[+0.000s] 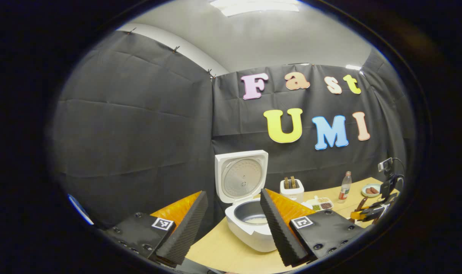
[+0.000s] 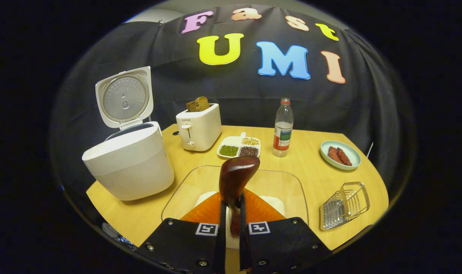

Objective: Close the left gripper, press the button to open the rice cooker; take a wooden spoon from the chopstick holder with the right hand, scoop a spoonful of rice and pour it into the rice cooker, then put the wooden spoon back into the chopstick holder.

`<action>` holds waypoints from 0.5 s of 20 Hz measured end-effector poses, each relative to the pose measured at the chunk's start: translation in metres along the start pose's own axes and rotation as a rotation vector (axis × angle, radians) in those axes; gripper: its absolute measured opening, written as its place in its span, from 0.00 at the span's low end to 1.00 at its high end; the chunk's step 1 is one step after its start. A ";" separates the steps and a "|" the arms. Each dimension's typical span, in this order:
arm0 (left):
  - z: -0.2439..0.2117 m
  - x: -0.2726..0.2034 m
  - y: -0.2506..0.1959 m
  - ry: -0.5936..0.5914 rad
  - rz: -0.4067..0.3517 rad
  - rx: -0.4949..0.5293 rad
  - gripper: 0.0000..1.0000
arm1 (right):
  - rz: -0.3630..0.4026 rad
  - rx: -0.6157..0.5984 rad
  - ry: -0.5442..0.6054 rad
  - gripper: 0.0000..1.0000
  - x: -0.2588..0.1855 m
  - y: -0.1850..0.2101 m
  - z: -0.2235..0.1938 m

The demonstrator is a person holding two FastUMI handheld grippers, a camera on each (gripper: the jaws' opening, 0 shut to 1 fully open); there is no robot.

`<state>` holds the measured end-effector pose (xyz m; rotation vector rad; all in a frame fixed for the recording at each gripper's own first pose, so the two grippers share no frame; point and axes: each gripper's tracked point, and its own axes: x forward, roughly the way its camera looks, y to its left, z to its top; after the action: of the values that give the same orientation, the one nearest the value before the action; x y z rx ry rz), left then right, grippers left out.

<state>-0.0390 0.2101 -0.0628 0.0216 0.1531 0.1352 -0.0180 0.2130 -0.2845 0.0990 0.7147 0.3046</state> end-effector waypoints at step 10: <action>0.001 -0.002 -0.001 0.002 0.003 0.009 0.96 | 0.096 0.541 0.076 0.15 0.006 -0.023 0.001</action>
<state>-0.0407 0.2092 -0.0614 0.0302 0.1558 0.1379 -0.0077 0.1932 -0.2917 0.6391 0.8559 0.2006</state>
